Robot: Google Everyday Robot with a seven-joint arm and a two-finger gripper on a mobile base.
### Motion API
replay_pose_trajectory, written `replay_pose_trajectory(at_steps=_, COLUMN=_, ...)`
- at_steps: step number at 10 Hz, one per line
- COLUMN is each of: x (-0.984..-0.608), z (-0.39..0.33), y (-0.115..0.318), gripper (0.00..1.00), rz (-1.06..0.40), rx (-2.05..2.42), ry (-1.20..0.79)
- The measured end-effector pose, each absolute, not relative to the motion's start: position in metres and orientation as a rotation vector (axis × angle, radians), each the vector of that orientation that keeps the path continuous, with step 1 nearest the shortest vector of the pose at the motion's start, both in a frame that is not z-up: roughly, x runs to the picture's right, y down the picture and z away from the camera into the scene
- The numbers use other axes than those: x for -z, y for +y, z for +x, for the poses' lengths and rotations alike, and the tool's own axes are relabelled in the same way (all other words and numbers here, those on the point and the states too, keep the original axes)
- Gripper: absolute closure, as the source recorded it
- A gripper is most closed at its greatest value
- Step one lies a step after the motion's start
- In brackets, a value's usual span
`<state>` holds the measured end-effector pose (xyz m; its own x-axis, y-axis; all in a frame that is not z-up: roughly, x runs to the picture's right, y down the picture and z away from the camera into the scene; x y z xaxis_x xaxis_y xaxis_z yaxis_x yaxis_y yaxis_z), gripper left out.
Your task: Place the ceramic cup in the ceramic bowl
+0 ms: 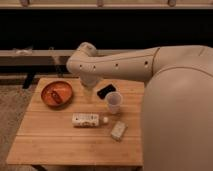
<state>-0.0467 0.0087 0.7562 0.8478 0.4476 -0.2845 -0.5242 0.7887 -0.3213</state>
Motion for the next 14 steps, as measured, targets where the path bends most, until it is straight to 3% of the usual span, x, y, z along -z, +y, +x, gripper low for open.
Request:
replay_pose_trajectory(at_steps=12, x=-0.82, z=0.006, y=0.098, gripper=0.2, rz=-0.581, rx=-0.758, ry=0.303)
replay_pose_trajectory(at_steps=14, x=-0.827, z=0.009, y=0.106, gripper=0.24, rz=-0.593, rx=-0.763, ry=0.319)
